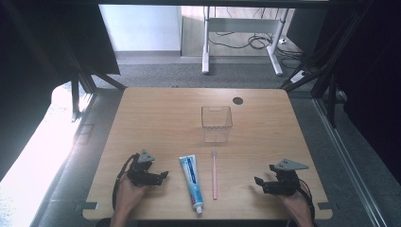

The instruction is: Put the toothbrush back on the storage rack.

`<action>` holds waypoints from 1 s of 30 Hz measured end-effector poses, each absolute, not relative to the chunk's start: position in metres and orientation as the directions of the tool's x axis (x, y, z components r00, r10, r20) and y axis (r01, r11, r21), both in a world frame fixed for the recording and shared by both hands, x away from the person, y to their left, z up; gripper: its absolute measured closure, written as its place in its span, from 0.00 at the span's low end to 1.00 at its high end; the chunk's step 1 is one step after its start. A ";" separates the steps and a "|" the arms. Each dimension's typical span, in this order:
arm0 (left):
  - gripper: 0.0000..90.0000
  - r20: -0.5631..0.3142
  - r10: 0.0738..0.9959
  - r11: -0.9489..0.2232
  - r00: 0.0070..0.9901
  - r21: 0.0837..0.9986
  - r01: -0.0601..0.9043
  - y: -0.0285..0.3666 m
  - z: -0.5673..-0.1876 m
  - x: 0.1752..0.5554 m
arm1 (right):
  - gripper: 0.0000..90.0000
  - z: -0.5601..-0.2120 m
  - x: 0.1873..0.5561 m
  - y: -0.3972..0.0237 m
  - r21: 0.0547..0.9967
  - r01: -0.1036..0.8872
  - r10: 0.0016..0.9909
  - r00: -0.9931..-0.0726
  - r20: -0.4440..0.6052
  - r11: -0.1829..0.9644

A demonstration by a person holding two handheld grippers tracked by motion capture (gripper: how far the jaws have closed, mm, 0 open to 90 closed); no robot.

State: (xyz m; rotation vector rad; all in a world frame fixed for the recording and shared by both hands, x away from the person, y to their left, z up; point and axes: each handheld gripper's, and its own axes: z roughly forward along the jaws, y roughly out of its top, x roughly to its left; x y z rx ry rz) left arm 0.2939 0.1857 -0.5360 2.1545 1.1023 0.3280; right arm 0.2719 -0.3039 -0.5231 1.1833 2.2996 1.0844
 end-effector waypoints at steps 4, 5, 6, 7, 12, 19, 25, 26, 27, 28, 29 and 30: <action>0.14 -0.113 0.793 -0.377 0.599 0.680 0.628 0.191 -0.533 0.291 | 0.17 -0.527 0.274 -0.306 0.747 0.545 0.795 -0.605 0.037 0.380; 0.15 -0.111 0.793 -0.379 0.599 0.680 0.628 0.192 -0.533 0.291 | 0.17 -0.527 0.274 -0.305 0.748 0.541 0.793 -0.608 0.032 0.385; 0.15 -0.108 0.793 -0.382 0.599 0.678 0.629 0.192 -0.533 0.290 | 0.17 -0.527 0.274 -0.305 0.747 0.540 0.789 -0.613 0.033 0.388; 0.15 -0.110 0.795 -0.381 0.597 0.675 0.632 0.192 -0.533 0.290 | 0.17 -0.528 0.274 -0.304 0.745 0.537 0.786 -0.617 0.028 0.395; 0.15 -0.109 0.792 -0.390 0.601 0.668 0.634 0.191 -0.534 0.289 | 0.16 -0.529 0.274 -0.302 0.742 0.528 0.778 -0.628 0.015 0.413; 0.14 -0.092 0.788 -0.401 0.608 0.673 0.622 0.190 -0.536 0.287 | 0.16 -0.529 0.273 -0.301 0.743 0.524 0.773 -0.635 0.014 0.416; 0.14 -0.083 0.786 -0.403 0.612 0.682 0.610 0.189 -0.535 0.285 | 0.16 -0.528 0.273 -0.300 0.745 0.520 0.768 -0.640 0.015 0.418; 0.14 -0.081 0.786 -0.404 0.613 0.683 0.608 0.189 -0.535 0.285 | 0.16 -0.528 0.273 -0.300 0.746 0.519 0.768 -0.641 0.015 0.418; 0.14 -0.078 0.785 -0.407 0.614 0.683 0.606 0.188 -0.535 0.284 | 0.16 -0.528 0.273 -0.300 0.746 0.518 0.766 -0.643 0.016 0.419; 0.14 -0.076 0.785 -0.407 0.615 0.685 0.605 0.188 -0.535 0.284 | 0.15 -0.527 0.273 -0.299 0.746 0.517 0.764 -0.645 0.017 0.420; 0.14 -0.073 0.785 -0.410 0.615 0.683 0.605 0.187 -0.535 0.284 | 0.15 -0.527 0.273 -0.299 0.745 0.518 0.763 -0.646 0.018 0.421; 0.14 -0.069 0.785 -0.413 0.615 0.683 0.603 0.187 -0.535 0.284 | 0.15 -0.527 0.273 -0.298 0.743 0.518 0.762 -0.648 0.018 0.423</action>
